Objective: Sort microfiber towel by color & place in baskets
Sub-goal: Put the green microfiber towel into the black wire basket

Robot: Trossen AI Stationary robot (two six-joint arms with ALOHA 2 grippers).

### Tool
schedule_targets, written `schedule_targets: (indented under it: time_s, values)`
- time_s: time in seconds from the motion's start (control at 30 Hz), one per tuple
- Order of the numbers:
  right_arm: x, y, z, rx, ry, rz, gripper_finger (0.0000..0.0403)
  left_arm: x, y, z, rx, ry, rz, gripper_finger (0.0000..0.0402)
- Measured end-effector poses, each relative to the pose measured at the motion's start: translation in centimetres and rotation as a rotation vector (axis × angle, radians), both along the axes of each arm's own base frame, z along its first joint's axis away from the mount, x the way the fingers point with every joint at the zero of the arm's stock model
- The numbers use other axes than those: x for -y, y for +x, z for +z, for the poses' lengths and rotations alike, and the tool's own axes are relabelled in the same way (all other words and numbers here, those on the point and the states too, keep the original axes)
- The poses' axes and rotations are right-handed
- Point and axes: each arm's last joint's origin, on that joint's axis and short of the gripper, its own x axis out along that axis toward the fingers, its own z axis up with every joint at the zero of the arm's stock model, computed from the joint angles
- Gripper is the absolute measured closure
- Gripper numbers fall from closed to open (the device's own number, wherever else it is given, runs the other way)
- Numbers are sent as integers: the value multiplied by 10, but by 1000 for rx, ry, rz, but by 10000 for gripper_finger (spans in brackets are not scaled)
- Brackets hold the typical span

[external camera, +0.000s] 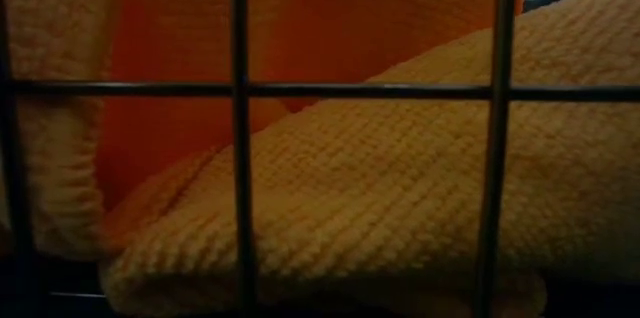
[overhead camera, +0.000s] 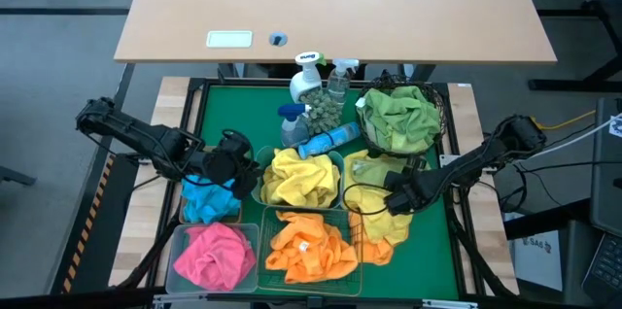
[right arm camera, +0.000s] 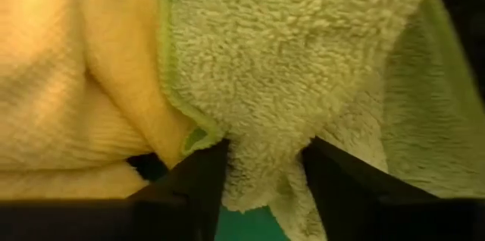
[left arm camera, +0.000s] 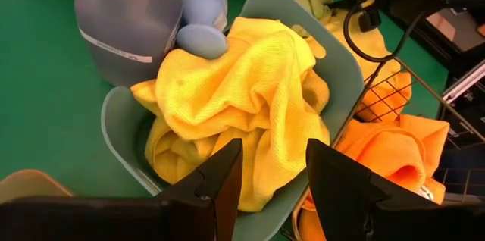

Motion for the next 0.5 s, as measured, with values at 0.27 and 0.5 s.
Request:
schedule_targets:
  time_s: [0.27,0.5]
  values:
    - [-2,1,-2,12,40,3,359,0,0,0,1,3,4,262]
    - [-6,10,8,18,61,50,371,-1,0,0,9,25,25,262]
